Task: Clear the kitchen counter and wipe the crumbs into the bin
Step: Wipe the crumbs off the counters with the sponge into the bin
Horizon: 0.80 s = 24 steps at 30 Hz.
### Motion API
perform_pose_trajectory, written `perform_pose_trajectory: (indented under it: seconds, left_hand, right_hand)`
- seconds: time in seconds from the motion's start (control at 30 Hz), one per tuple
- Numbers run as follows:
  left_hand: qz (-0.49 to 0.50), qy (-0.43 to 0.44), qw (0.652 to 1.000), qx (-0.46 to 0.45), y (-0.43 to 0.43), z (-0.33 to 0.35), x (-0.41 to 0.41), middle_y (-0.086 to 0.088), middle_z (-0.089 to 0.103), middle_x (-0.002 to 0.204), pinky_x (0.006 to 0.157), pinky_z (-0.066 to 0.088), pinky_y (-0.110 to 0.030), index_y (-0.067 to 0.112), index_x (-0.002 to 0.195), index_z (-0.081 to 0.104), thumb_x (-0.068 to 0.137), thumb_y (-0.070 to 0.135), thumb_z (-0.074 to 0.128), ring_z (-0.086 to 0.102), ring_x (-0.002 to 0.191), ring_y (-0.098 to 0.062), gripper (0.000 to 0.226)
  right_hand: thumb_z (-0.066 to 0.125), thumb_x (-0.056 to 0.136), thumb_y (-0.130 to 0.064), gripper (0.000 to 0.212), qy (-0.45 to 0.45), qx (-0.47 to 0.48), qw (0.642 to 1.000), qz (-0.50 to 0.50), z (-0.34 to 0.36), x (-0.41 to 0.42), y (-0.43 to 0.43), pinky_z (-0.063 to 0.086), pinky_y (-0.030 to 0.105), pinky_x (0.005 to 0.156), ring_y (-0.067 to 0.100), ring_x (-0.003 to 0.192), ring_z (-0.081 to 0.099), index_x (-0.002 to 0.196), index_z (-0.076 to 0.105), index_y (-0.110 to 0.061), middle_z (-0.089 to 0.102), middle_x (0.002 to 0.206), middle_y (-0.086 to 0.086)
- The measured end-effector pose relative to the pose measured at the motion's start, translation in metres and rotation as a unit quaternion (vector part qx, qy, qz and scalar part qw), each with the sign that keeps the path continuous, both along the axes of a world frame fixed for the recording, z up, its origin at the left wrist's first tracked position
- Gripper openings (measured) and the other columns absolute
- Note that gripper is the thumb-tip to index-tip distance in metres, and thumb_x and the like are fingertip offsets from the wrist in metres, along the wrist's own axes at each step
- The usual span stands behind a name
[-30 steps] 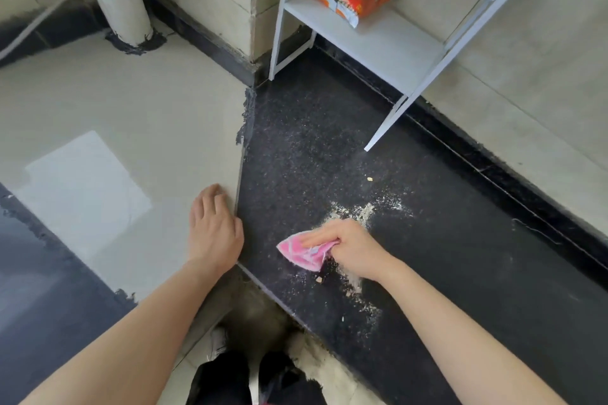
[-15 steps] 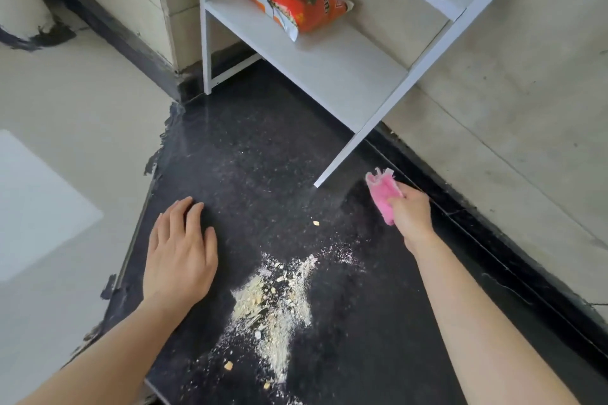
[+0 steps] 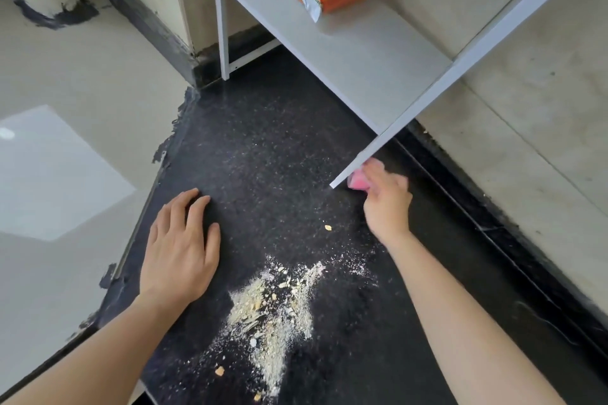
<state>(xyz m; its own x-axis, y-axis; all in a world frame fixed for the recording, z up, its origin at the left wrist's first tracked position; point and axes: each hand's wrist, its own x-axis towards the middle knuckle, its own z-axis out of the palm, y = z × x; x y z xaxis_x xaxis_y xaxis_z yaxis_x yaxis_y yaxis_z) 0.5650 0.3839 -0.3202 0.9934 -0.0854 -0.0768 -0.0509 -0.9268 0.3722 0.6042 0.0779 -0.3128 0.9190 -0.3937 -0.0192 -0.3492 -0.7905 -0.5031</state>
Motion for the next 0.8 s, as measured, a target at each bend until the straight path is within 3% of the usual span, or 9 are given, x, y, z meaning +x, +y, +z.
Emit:
perform_pose_trajectory:
  seconds: [0.07,0.13,0.2,0.27,0.37,0.47,0.6,0.7,0.8]
  left_hand:
    - [0.000,0.002,1.000,-0.004,-0.001,0.002,0.000,-0.009,0.041,0.139,0.109,0.031,-0.047,0.011,0.131,0.044,0.093,0.038,0.031,0.033,0.129,-0.029,0.049]
    - [0.001,0.002,1.000,-0.007,-0.001,0.003,-0.001,-0.010,0.041,0.139,0.109,0.031,-0.048,0.010,0.131,0.044,0.092,0.038,0.031,0.034,0.129,-0.030,0.050]
    - [0.003,0.001,1.000,-0.008,-0.001,0.003,-0.001,-0.011,0.041,0.139,0.109,0.031,-0.049,0.008,0.131,0.045,0.092,0.037,0.032,0.034,0.128,-0.032,0.050]
    - [0.003,0.001,1.000,-0.011,-0.002,0.003,-0.001,-0.012,0.041,0.139,0.109,0.031,-0.050,0.007,0.131,0.045,0.091,0.037,0.032,0.035,0.128,-0.034,0.051]
    - [0.005,-0.002,1.000,-0.014,-0.002,0.002,-0.001,-0.012,0.040,0.139,0.109,0.030,-0.050,0.007,0.131,0.045,0.091,0.036,0.032,0.035,0.127,-0.035,0.051]
    - [0.006,-0.004,1.000,-0.018,-0.002,0.001,-0.001,-0.011,0.039,0.139,0.109,0.029,-0.050,0.007,0.131,0.045,0.091,0.036,0.033,0.035,0.127,-0.035,0.051]
    - [0.004,-0.001,1.000,-0.019,-0.002,0.000,-0.001,-0.010,0.038,0.139,0.109,0.029,-0.048,0.009,0.131,0.043,0.091,0.037,0.032,0.033,0.127,-0.033,0.050]
    - [0.006,0.003,1.000,-0.020,-0.002,-0.002,-0.001,-0.010,0.036,0.141,0.109,0.028,-0.050,0.009,0.132,0.042,0.096,0.031,0.038,0.032,0.128,-0.034,0.043]
    - [0.005,0.007,1.000,-0.026,-0.001,-0.001,-0.001,-0.010,0.035,0.142,0.110,0.027,-0.050,0.009,0.133,0.042,0.095,0.028,0.043,0.030,0.130,-0.033,0.042]
  right_hand:
    - [0.046,0.085,0.012,0.052,-0.001,0.037,0.997,0.074,0.002,-0.031,0.013,0.031,0.035,0.092,0.020,0.103,0.046,0.113,0.068,-0.026,0.057,0.104,-0.013]
    - [0.050,0.088,0.011,0.045,0.063,0.167,0.974,0.143,0.011,-0.054,0.023,0.039,0.029,0.102,0.014,0.111,0.052,0.111,0.070,-0.022,0.064,0.115,-0.001]
    - [0.058,0.088,0.002,0.036,0.079,0.346,0.923,0.149,0.034,-0.061,0.023,0.045,0.012,0.092,0.002,0.111,0.058,0.110,0.071,-0.023,0.068,0.117,-0.002]
    - [0.064,0.080,-0.012,0.031,0.038,0.400,0.913,0.075,0.053,-0.054,0.007,0.045,0.004,0.077,-0.008,0.099,0.062,0.094,0.075,-0.038,0.071,0.103,-0.019]
    - [0.073,0.077,-0.033,0.020,0.004,0.311,0.945,-0.104,0.055,-0.035,-0.045,0.051,0.014,0.077,-0.006,0.087,0.065,0.090,0.071,-0.048,0.071,0.087,-0.023]
    - [0.059,0.091,-0.028,0.025,0.044,0.163,0.954,-0.248,0.030,-0.030,-0.084,0.047,0.035,0.089,0.015,0.090,0.058,0.113,0.067,-0.035,0.067,0.110,0.000]
    - [0.036,0.086,0.003,0.056,0.043,-0.024,0.984,-0.169,0.002,-0.055,-0.040,0.036,0.040,0.082,0.028,0.104,0.045,0.119,0.058,-0.036,0.053,0.131,-0.003]
    - [0.043,0.085,0.008,0.064,0.016,-0.011,0.996,-0.088,-0.001,-0.088,0.019,0.028,0.030,0.080,0.014,0.095,0.036,0.129,0.054,-0.039,0.053,0.130,-0.015]
    - [0.046,0.090,0.009,0.058,0.045,0.179,0.983,-0.021,0.002,-0.113,0.059,0.033,0.028,0.096,0.018,0.108,0.042,0.131,0.054,-0.032,0.053,0.126,-0.011]
